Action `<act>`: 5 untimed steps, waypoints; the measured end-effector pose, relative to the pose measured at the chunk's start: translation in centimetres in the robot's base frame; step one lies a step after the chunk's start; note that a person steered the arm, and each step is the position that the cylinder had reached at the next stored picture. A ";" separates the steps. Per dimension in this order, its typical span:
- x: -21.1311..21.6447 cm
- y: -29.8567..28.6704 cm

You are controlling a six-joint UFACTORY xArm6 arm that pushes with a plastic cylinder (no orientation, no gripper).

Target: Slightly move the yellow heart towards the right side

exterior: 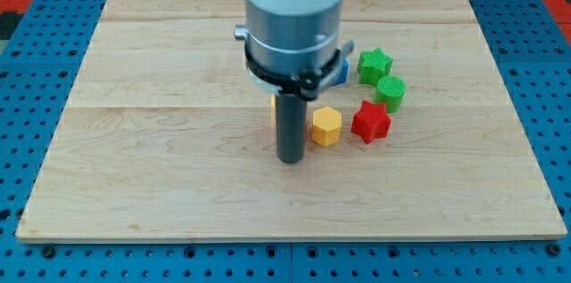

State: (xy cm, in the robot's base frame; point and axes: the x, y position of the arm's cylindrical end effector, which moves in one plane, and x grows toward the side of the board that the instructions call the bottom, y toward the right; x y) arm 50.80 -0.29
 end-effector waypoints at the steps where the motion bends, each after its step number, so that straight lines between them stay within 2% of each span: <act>1: -2.5 -0.2; 2: -1.5 -1.2; 3: 0.1 -5.5; 4: -4.3 -9.7; 5: -7.8 -8.6</act>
State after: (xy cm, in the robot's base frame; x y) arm 42.96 -8.92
